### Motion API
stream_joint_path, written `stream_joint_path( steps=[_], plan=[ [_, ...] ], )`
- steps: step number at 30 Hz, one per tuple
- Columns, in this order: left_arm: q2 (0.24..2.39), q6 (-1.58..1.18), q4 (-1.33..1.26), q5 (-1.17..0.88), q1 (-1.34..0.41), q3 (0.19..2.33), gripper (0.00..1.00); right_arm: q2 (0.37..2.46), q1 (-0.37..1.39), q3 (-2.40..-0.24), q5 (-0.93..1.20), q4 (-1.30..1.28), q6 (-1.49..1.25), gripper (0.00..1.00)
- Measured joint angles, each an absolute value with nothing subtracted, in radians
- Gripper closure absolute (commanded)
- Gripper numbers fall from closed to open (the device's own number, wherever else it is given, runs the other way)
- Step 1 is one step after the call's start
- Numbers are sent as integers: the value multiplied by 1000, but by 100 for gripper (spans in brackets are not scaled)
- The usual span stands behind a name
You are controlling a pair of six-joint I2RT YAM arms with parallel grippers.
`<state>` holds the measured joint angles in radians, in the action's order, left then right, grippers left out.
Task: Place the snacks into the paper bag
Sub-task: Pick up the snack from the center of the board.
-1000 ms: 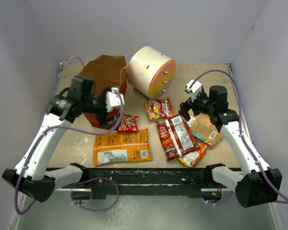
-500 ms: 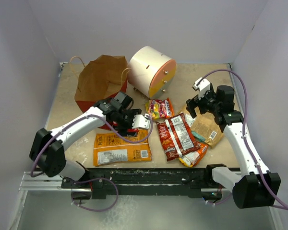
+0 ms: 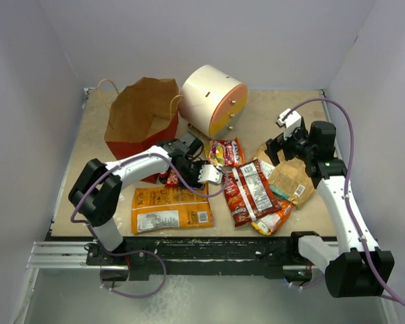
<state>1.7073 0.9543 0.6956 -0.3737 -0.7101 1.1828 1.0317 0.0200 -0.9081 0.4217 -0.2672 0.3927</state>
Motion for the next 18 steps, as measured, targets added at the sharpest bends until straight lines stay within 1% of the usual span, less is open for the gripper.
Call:
stream_joint_path(
  steps=[2,8,10,12,14,18],
  plan=[
    [1724,953,696,-361,-710,1193,45,1032,19,-908,424,-268,392,0],
    [1753,953,697,-316,-710,1197,44,1032,19,-908,437,-271,392,0],
    [1756,953,697,-306,-710,1197,46,1032,19,-908,437,-272,392,0],
    [1756,950,697,-300,-710,1197,52,1032,19,-908,437,-273,393,0],
    [1756,942,696,-298,-710,1197,63,1032,19,-908,438,-273,393,0],
    [1756,925,696,-298,-710,1197,77,1032,19,-908,437,-273,393,0]
  ],
)
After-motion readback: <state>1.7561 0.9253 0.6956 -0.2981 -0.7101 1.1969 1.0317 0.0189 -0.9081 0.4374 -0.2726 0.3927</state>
